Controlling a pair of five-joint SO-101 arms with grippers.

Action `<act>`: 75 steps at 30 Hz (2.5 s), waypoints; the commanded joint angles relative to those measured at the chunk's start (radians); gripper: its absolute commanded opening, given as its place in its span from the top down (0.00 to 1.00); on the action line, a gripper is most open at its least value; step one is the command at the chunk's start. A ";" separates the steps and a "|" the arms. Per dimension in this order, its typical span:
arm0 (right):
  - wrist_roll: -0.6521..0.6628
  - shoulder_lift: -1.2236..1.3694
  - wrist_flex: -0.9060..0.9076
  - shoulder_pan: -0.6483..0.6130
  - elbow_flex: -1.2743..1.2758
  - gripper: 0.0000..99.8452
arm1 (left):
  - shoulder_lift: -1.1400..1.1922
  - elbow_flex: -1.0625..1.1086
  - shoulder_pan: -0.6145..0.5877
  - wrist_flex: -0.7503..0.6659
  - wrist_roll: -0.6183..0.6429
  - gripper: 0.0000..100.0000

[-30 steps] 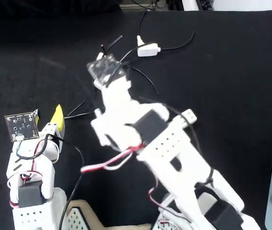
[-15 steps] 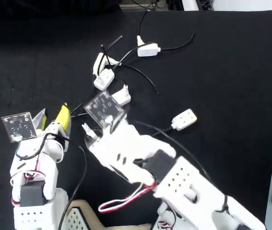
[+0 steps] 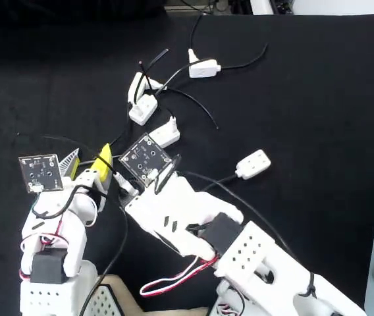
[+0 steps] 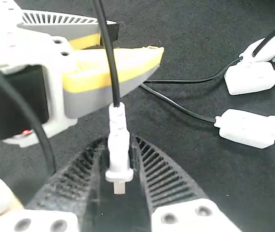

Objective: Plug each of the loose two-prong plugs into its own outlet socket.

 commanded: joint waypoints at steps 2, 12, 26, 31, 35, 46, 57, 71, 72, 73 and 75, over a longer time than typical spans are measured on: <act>0.005 -0.024 -0.020 -0.006 -0.004 0.99 | -0.008 -0.087 0.047 -0.002 0.009 0.78; 0.005 -0.024 -0.021 -0.005 0.016 0.99 | -0.008 -0.188 0.151 0.118 0.000 0.78; 0.005 -0.024 -0.020 -0.003 0.030 0.99 | -0.008 -0.188 0.213 0.112 -0.100 0.78; 0.005 -0.030 -0.014 0.107 0.005 0.99 | -0.008 -0.179 0.079 0.087 -0.091 0.78; -0.002 -0.031 0.077 0.279 -0.076 0.99 | -0.006 -0.177 0.015 0.080 -0.032 0.78; -0.296 -0.031 0.038 0.753 -0.171 0.99 | 0.023 -0.173 0.082 0.084 -0.166 0.78; -0.405 -0.027 -0.281 0.901 -0.013 0.99 | 0.563 -0.378 0.317 0.083 -0.259 0.77; -0.407 -0.025 -0.299 0.939 -0.002 0.99 | 1.212 -0.567 0.556 0.075 -0.428 0.69; -0.407 -0.025 -0.299 0.939 -0.002 0.99 | 1.240 -0.582 0.567 0.074 -0.427 0.69; -0.407 -0.025 -0.299 0.939 -0.002 0.99 | 1.269 -0.601 0.573 0.074 -0.427 0.69; -0.407 -0.025 -0.299 0.937 -0.001 0.99 | 1.332 -0.638 0.573 0.055 -0.423 0.69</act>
